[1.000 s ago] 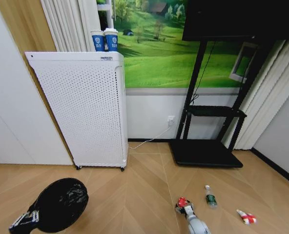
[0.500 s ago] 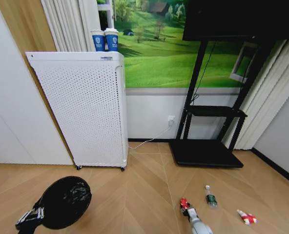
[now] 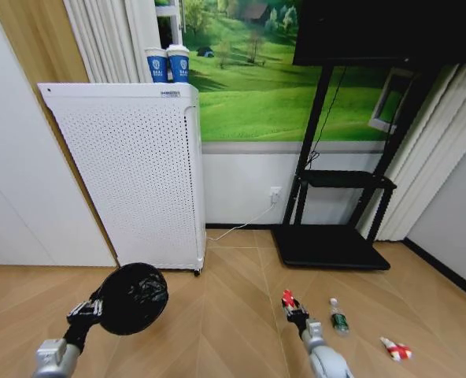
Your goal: Pick up the trash bin and place the garbage on the floor into it.
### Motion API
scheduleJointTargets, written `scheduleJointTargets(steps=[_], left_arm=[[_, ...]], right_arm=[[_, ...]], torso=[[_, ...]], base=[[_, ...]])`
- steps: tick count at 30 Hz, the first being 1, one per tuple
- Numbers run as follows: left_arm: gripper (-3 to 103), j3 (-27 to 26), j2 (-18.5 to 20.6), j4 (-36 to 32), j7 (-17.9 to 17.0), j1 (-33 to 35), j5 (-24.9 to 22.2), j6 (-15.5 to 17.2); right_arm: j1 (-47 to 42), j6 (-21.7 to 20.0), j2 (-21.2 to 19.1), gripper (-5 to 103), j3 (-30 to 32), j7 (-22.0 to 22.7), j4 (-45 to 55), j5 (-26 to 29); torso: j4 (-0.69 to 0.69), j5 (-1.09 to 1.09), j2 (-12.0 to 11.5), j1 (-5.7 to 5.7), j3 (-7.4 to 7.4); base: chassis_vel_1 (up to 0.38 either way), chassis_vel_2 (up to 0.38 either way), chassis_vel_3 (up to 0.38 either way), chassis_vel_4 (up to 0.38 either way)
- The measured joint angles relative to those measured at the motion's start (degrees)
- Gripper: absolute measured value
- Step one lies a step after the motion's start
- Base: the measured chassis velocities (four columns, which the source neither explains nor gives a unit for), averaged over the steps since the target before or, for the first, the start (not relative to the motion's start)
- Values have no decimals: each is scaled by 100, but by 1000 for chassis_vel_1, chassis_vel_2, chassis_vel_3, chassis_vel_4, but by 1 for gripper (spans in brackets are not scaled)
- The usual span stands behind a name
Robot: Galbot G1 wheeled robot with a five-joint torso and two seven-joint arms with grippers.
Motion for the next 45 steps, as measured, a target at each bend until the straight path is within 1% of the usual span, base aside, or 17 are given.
scheduleJointTargets(steps=[1,2,4,5,6,9,10,11,14,15,18,21,24,32,40,42,45], left_arm=[[7,508,260,298,-105,-350,-308,-22],[7,508,260,298,-105,-350,-308,-22],[7,1238,480,787,-253,-812,-751,-25],[7,1238,480,787,-253,-812,-751,-25],[7,1499,534,981,-302,-1008,-871,-25],[7,2303,621,1593,-376,-1752,-1099,-70],[7,2548,636,1730,-385,-1982,-1147,-107],[7,2548,636,1730,-385,-1982,-1147,-107],[7,3419,606,1981,-281,-2688,-1360,-158],[7,3419,606,1981,-281,-2688,-1360,-158],[7,3973,557,2077,-275,-3144,-1505,-129],[7,4845,463,2286,-213,-3824,-1686,-79],[7,5228,311,2323,-183,-4038,-1730,-30],[7,5691,104,1626,-195,-3565,-1978,248],[7,5485,238,1096,23,-3008,-1838,342],[7,5371,276,1080,49,-2946,-1819,341],[7,5095,366,1021,92,-2799,-1807,330]], right_arm=[[-232,106,-20,47,2,-72,467,2],[-232,106,-20,47,2,-72,467,2],[-552,321,-108,47,-31,-208,1008,-46],[-552,321,-108,47,-31,-208,1008,-46],[-684,415,-138,47,-34,-307,1205,-84],[-1145,661,-159,47,-16,-649,1733,-184],[-1254,730,-140,47,-19,-735,1845,-237],[-1254,730,-140,47,-19,-735,1845,-237],[-1465,942,-48,47,-106,-929,1973,-499],[-1465,942,-48,47,-106,-929,1973,-499],[-1531,988,-9,47,-204,-948,2003,-640],[-1571,984,40,47,-515,-907,2014,-1019],[-1533,988,78,47,-698,-894,1898,-1151],[-1310,973,224,47,-1005,-876,1439,-1310],[-1172,865,303,44,-1201,-757,1158,-1399],[-1173,851,292,49,-1198,-751,1166,-1399],[-1172,845,250,65,-1170,-694,1166,-1401]], torso=[[-3,11,0,0,-1],[-3,11,0,0,-1],[-4,-2,0,1,0],[-4,-2,0,1,0],[-2,7,0,0,-1],[-2,0,0,0,0],[-2,6,0,0,-1],[-2,6,0,0,-1],[-2,5,0,0,0],[-2,5,0,0,0],[-2,7,1,0,-1],[-3,7,0,0,-1],[-4,6,1,0,0],[0,6,1,0,-1],[0,5,1,0,-1],[-2,4,1,0,-1],[-1,5,1,0,-1]], base=[[0,0,0,0],[0,0,0,0],[0,0,0,0],[0,0,0,0],[0,0,0,0],[0,0,0,0],[0,0,0,0],[0,0,0,0],[0,0,0,0],[0,0,0,0],[0,0,0,0],[0,0,0,0],[0,0,0,0],[0,0,0,0],[0,0,0,0],[0,0,0,0],[0,0,0,0]])
